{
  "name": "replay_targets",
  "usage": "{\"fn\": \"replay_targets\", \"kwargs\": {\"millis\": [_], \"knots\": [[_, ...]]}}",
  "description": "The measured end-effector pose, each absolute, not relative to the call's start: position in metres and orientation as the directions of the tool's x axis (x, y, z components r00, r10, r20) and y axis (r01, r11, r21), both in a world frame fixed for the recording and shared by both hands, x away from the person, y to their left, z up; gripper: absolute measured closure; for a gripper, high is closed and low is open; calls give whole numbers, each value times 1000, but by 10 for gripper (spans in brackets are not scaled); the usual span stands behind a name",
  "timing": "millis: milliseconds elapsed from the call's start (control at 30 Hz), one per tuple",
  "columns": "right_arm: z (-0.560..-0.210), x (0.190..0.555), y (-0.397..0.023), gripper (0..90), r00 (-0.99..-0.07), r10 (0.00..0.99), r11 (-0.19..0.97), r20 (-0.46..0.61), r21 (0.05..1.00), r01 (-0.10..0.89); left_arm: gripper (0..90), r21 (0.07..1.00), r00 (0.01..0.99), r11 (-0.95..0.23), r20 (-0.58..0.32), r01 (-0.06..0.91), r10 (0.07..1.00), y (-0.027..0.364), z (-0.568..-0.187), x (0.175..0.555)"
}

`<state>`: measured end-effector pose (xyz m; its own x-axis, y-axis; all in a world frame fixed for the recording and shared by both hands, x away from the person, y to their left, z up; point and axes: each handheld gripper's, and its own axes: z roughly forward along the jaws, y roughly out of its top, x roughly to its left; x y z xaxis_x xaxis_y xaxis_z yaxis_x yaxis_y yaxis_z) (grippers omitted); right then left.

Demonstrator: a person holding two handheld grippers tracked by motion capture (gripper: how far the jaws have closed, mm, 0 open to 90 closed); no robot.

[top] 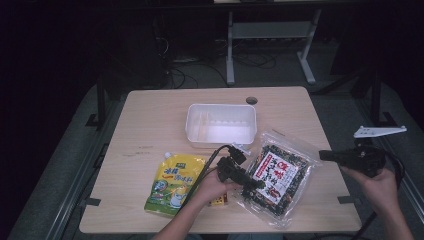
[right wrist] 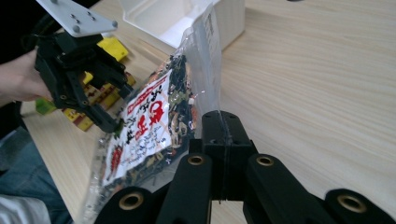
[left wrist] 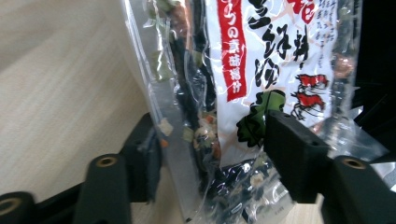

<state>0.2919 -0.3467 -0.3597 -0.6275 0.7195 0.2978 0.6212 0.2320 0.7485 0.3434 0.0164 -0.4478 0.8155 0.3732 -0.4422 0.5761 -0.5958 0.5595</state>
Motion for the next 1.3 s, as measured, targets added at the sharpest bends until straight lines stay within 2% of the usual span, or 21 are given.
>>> {"fn": "replay_targets", "kwargs": {"millis": [133, 267, 333, 533, 600, 633, 667, 767, 833, 900, 933, 967, 1000, 1033, 1100, 1167, 1200, 1300], "knots": [[-356, 292, -348, 897, -633, 711, 218, 307, 759, 613, 595, 586, 821, -579, -456, 567, 344, 24, -447, 345], [-354, 292, -347, 897, -638, 707, 220, 306, 762, 609, 633, 603, 835, -579, -440, 548, 331, 26, -445, 342], [-354, 291, -347, 897, -637, 712, 223, 296, 765, 604, 693, 614, 840, -577, -437, 539, 321, 28, -444, 342], [-353, 293, -352, 881, -651, 685, 204, 327, 771, 603, 712, 654, 865, -566, -401, 502, 303, 34, -440, 335], [-355, 295, -353, 816, -652, 676, 202, 344, 764, 613, 712, 658, 869, -569, -389, 494, 306, 34, -438, 333], [-355, 295, -353, 816, -652, 676, 202, 344, 764, 613, 713, 658, 869, -569, -389, 494, 306, 34, -438, 333], [-359, 299, -353, 740, -649, 670, 203, 359, 753, 626, 714, 663, 879, -578, -364, 476, 307, 34, -437, 331], [-367, 304, -354, 652, -638, 671, 200, 377, 737, 646, 739, 666, 885, -583, -349, 465, 308, 34, -436, 330], [-373, 307, -354, 635, -629, 675, 201, 386, 723, 660, 749, 660, 889, -595, -340, 458, 307, 33, -439, 329], [-380, 311, -353, 696, -625, 675, 205, 392, 714, 669, 750, 658, 887, -595, -340, 462, 313, 33, -441, 329], [-382, 313, -353, 778, -625, 674, 206, 393, 713, 671, 751, 660, 887, -592, -342, 462, 311, 33, -442, 329], [-382, 313, -353, 778, -625, 674, 206, 393, 713, 671, 753, 660, 887, -592, -342, 462, 311, 33, -442, 329], [-383, 313, -355, 874, -624, 682, 201, 383, 722, 662, 756, 665, 884, -582, -355, 468, 306, 35, -443, 330], [-383, 314, -357, 887, -622, 677, 190, 394, 723, 664, 757, 666, 882, -579, -360, 471, 303, 36, -443, 330], [-381, 313, -357, 892, -636, 667, 198, 388, 731, 653, 751, 667, 881, -576, -363, 473, 303, 36, -443, 331], [-378, 311, -357, 893, -650, 660, 209, 376, 740, 640, 695, 670, 888, -583, -329, 459, 321, 36, -443, 330], [-376, 310, -357, 893, -657, 653, 208, 377, 744, 634, 622, 673, 887, -580, -313, 459, 339, 36, -443, 330], [-373, 308, -357, 893, -666, 646, 210, 372, 753, 624, 410, 670, 872, -559, -358, 490, 335, 37, -443, 333]]}}
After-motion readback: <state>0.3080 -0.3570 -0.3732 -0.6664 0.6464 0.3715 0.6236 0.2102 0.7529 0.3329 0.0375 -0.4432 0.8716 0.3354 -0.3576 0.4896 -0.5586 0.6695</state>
